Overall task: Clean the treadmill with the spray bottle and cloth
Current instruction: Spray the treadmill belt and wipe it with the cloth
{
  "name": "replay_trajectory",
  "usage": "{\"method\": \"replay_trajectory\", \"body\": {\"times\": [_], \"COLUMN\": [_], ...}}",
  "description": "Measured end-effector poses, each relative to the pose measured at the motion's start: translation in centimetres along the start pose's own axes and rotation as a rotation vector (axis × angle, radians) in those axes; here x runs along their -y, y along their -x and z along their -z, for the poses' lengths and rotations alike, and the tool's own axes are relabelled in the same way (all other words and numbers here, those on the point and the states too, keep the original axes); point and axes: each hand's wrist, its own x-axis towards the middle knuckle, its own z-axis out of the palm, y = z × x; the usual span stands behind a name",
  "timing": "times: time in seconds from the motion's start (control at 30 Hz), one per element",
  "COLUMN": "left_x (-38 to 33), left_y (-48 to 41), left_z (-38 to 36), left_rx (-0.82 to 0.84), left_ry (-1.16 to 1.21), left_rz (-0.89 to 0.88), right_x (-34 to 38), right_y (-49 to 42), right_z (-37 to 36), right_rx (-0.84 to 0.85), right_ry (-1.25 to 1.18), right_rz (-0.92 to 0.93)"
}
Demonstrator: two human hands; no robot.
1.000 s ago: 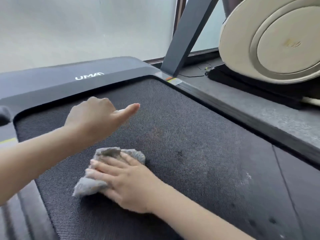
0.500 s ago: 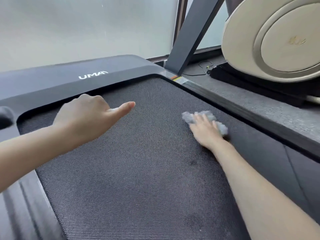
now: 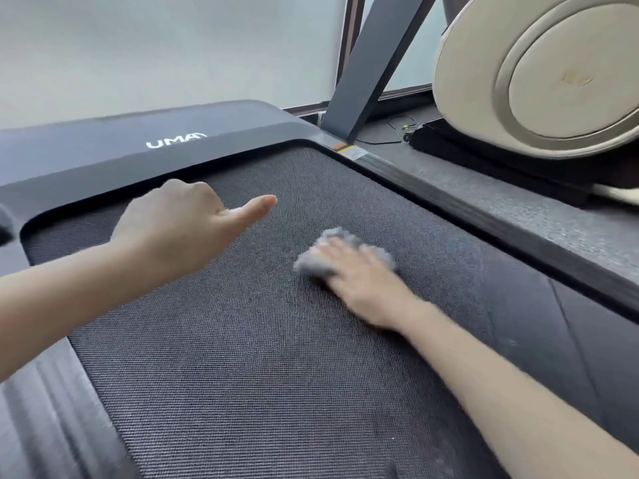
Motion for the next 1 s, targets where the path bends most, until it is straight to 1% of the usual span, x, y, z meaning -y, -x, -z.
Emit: {"method": "replay_trajectory", "body": {"times": [0.1,0.17,0.23,0.3,0.33,0.37,0.43,0.47,0.53,0.63,0.67,0.7,0.77,0.83,0.9,1.0], "left_x": [-0.7,-0.9,-0.9,-1.1,-1.3,-1.5,-1.8,-1.9,-2.2,-2.4,-2.3,-2.2,-2.1,-2.0,-1.7,-0.9], "left_y": [-0.1,-0.3,-0.3,0.0,0.2,0.4,0.8,1.0,1.2,1.6,1.6,1.6,1.5,1.3,1.2,0.9], "left_z": [-0.3,-0.5,-0.6,-0.8,-0.9,-1.0,-1.0,-0.9,-0.7,-0.5,-0.5,-0.5,-0.5,-0.7,-0.9,-1.0], "left_rx": [0.021,0.022,0.017,0.017,0.021,0.026,0.039,0.042,0.029,0.016,0.017,0.019,0.020,0.015,0.019,0.026], "left_ry": [0.001,-0.015,-0.022,-0.005,0.006,0.014,0.020,0.018,0.006,-0.011,-0.012,-0.013,-0.024,-0.039,-0.046,-0.056], "left_rz": [-0.013,-0.023,-0.022,-0.025,-0.027,-0.029,-0.030,-0.030,-0.038,-0.040,-0.041,-0.040,-0.038,-0.034,-0.030,-0.035], "right_x": [-11.4,-16.6,-18.4,-17.3,-16.3,-14.7,-9.8,-6.7,0.3,10.6,12.6,13.7,13.2,10.1,5.7,-2.1], "right_y": [3.0,5.5,6.3,5.9,5.3,4.8,4.1,3.8,3.9,6.2,7.4,8.3,8.6,7.3,5.1,2.6], "right_z": [1.5,1.9,1.5,1.2,1.0,1.1,1.5,1.5,0.7,-2.4,-3.7,-4.4,-4.3,-2.8,-0.7,1.3], "right_rx": [-0.078,-0.063,-0.022,-0.002,0.004,0.005,-0.017,-0.037,-0.012,-0.047,-0.049,-0.031,0.005,-0.025,-0.042,-0.030], "right_ry": [0.004,0.065,0.088,0.057,0.045,0.035,-0.012,-0.048,-0.098,-0.118,-0.104,-0.074,-0.045,-0.109,-0.073,-0.032], "right_rz": [-0.419,-0.644,-0.784,-0.821,-0.802,-0.746,-0.575,-0.462,-0.210,0.304,0.422,0.477,0.477,0.411,0.230,-0.137]}}
